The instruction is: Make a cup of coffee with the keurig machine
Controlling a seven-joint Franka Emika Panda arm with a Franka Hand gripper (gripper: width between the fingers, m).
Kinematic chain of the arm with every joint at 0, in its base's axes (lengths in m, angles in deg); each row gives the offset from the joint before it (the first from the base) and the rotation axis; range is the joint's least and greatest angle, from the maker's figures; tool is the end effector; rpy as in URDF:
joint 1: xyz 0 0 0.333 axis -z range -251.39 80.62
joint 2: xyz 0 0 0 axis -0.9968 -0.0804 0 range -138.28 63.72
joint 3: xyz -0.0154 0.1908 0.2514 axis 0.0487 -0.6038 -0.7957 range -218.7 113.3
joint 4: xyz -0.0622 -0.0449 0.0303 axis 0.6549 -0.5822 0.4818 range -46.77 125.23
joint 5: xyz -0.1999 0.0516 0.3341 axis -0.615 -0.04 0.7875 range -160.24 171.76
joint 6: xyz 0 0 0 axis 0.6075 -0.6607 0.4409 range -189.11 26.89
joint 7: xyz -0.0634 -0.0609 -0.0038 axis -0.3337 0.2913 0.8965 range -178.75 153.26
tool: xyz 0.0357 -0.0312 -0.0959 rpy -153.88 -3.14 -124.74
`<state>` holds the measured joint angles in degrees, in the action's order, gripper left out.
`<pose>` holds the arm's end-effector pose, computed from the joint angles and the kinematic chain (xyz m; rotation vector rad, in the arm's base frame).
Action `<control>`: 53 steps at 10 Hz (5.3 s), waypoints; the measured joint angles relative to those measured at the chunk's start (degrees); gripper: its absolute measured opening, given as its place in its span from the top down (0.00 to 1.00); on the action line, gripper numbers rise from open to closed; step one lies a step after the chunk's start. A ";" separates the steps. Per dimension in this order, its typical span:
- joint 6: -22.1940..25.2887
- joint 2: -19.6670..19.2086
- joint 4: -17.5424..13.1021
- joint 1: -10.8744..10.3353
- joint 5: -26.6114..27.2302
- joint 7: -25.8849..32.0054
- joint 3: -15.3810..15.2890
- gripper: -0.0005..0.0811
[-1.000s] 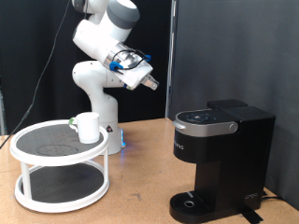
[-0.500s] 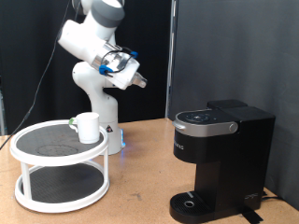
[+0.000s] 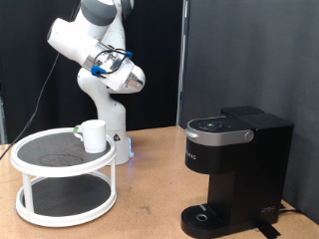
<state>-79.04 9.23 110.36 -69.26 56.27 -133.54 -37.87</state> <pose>0.2823 -0.0916 0.4367 -0.2945 2.3436 1.1397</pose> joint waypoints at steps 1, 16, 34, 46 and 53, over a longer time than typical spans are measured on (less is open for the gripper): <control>0.54 -0.48 -0.56 0.01 -0.26 0.26 0.76 0.99; 8.46 -15.19 -16.50 1.91 -15.44 9.20 22.98 0.99; -7.32 -19.88 -3.16 2.73 -16.96 23.60 27.42 0.10; -10.00 -20.92 -2.14 2.73 -16.55 23.93 27.53 0.97; 1.80 -17.59 -9.97 3.13 -15.64 14.41 28.20 0.98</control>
<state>-77.25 -8.37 100.39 -66.13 40.64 -119.14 -9.67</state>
